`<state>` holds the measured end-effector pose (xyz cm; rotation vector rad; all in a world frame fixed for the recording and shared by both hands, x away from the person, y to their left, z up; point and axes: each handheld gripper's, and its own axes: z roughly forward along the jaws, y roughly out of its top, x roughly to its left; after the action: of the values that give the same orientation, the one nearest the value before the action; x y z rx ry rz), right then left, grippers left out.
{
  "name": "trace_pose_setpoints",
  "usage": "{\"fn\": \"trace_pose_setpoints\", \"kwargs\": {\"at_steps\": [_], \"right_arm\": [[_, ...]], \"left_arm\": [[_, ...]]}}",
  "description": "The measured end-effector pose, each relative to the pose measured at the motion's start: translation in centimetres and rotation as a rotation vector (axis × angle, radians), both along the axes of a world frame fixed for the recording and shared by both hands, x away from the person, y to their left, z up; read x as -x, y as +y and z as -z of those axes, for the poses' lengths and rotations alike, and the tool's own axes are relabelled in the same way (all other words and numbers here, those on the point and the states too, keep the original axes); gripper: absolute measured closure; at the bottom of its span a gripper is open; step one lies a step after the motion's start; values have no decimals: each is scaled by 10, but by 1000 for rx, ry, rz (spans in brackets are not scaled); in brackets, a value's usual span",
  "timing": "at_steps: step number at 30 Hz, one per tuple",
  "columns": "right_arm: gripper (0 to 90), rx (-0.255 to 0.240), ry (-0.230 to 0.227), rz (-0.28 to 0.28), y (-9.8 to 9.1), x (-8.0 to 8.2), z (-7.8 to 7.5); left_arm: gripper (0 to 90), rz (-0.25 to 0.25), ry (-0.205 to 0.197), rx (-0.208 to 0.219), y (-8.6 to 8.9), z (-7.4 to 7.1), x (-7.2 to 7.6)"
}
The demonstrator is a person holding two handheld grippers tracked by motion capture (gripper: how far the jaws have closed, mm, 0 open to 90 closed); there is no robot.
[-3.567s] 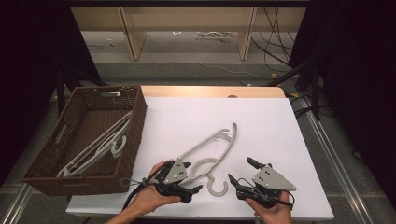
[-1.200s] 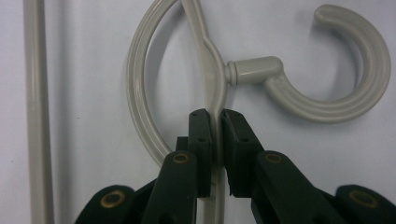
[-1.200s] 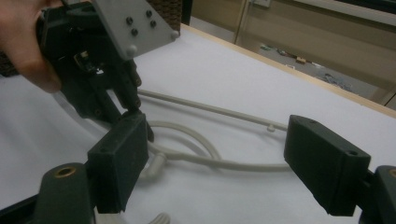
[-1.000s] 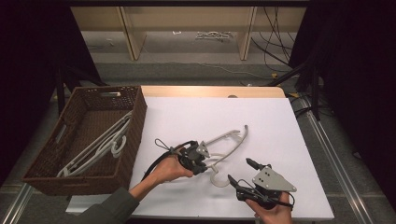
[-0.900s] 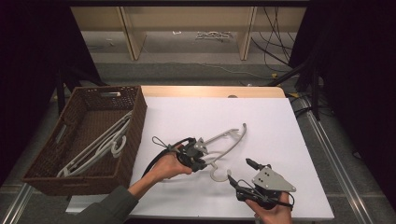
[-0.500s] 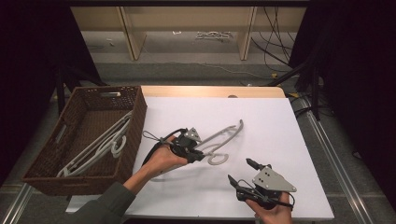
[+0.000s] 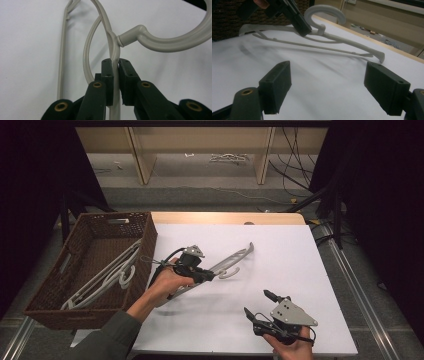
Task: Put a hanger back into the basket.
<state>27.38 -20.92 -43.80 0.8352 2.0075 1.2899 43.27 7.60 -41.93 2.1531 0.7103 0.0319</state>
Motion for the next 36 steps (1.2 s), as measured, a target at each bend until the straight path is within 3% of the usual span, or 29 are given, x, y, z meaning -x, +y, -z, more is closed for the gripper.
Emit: {"fn": "trace_pose_setpoints", "kwargs": {"at_steps": [3,14,25,27,30,36], "right_arm": [[229,4,9,-6,0,0,0],[228,5,10,-5,0,0,0],[228,2,3,-3,0,0,0],[228,2,29,-7,1,1,1],[228,2,6,-1,0,0,1],[228,4,12,-5,0,0,0]], "left_arm": [[826,-11,8,17,3,-5,-1],[826,-18,-8,9,14,-31,-7],[826,-38,-66,-21,32,-68,-6],[825,-43,-69,-12,38,-74,-6],[825,-64,-84,-3,47,-83,-5],[826,-100,-106,51,63,-100,-1]]}}
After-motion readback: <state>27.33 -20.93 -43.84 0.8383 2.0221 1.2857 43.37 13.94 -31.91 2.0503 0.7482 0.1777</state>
